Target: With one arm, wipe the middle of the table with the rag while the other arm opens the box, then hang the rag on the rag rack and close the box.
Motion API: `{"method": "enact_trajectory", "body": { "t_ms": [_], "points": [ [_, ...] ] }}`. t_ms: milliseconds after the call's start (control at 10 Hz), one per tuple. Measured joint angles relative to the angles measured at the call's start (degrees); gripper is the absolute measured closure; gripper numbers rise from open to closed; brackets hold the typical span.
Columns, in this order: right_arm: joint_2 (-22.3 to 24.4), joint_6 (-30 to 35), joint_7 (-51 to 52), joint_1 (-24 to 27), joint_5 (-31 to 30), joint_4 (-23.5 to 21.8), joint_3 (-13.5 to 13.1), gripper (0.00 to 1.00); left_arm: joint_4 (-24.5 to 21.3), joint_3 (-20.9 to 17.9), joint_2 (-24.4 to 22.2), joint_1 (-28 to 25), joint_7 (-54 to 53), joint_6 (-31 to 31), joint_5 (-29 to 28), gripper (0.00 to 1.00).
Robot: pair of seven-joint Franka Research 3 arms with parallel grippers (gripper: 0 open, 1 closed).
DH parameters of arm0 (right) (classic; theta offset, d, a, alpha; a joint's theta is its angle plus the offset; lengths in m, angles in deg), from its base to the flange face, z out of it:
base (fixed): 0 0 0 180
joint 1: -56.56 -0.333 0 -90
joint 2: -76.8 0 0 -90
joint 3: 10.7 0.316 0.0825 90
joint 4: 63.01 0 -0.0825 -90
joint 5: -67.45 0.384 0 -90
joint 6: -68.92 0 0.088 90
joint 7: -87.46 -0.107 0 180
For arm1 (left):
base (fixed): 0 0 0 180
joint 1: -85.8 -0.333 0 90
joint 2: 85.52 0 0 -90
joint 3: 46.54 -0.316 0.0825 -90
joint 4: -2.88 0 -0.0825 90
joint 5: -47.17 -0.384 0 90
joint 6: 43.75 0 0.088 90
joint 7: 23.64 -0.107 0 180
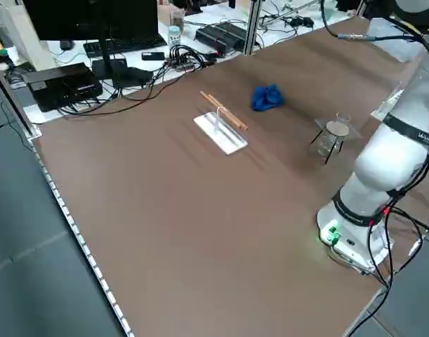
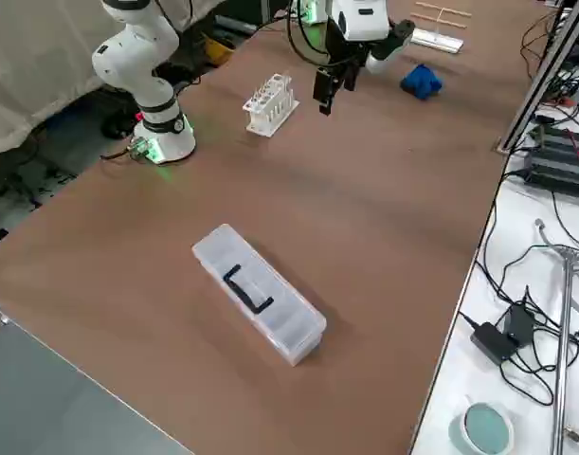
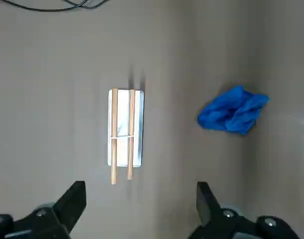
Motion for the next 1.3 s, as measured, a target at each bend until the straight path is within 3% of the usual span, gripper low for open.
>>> {"method": "enact_trajectory", "body": {
  "t_ms": [500,700,1000,1200,1300],
  "points": [
    [0.0,0.0,0.0,0.0,0.0,-0.2,0.0,0.03,0.0,0.0,0.2,0.1,0.0,0.0,0.0,0.01],
    [-0.3,-1.9,0.0,0.1,0.0,-1.9,-0.1,0.15,0.1,1.3,2.7,1.7,0.0,-0.6,0.0,0.01],
    [-2.1,-8.1,0.0,0.4,-1.4,-8.8,-0.5,0.64,1.3,2.7,11.2,9.2,1.7,-10.7,0.0,0.01],
    [-6.4,-12.2,-1.5,0.9,-2.6,-12.1,-0.8,0.96,1.6,2.9,17.2,15.3,4.5,-15.6,0.0,0.01],
    [-9.8,-13.6,-1.6,2.4,-3.0,-12.4,-1.2,0.99,1.6,2.9,20.4,18.0,5.6,-17.3,0.0,0.01]
  ]
}}
